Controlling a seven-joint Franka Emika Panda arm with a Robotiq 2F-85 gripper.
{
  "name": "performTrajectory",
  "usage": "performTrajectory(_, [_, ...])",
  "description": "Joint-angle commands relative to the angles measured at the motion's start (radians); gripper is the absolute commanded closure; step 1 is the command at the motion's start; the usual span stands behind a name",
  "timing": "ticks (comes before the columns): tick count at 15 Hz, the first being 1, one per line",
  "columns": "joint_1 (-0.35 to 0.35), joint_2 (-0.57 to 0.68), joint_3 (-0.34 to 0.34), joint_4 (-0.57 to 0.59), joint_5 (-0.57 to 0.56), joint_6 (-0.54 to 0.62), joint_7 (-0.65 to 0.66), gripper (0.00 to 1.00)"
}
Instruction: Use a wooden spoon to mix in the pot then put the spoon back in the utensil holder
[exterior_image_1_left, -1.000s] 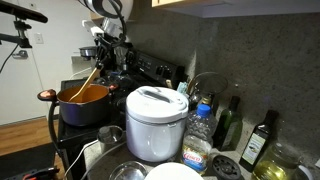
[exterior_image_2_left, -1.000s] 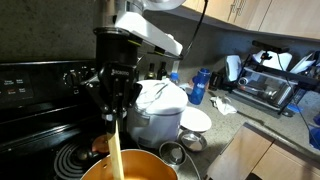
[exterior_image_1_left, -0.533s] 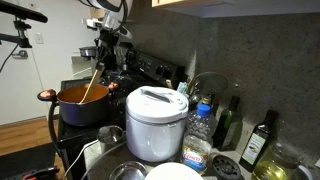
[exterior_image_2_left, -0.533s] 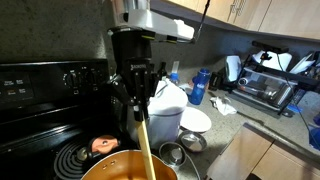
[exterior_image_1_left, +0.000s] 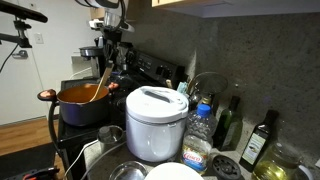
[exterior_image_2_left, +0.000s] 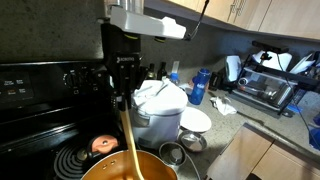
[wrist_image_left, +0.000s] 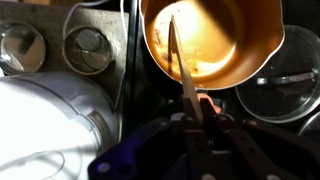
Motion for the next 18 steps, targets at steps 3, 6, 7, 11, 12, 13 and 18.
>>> performTrajectory(3, [0.003,-0.065,0.013,-0.117,0.081,0.259,0.007,0.97])
performTrajectory(6, [0.002,-0.059,0.021,-0.134,0.167,0.313,-0.039,0.97])
performTrajectory(7, [0.0,-0.051,0.023,-0.127,0.211,0.285,-0.073,0.97])
performTrajectory(11, [-0.006,-0.034,0.019,-0.098,0.289,0.142,-0.123,0.97])
performTrajectory(12, [-0.008,-0.029,0.015,-0.085,0.278,0.09,-0.11,0.97])
performTrajectory(13, [-0.011,-0.027,0.012,-0.078,0.268,0.048,-0.1,0.97])
performTrajectory(18, [-0.028,-0.019,-0.01,-0.029,0.182,-0.122,-0.032,0.97])
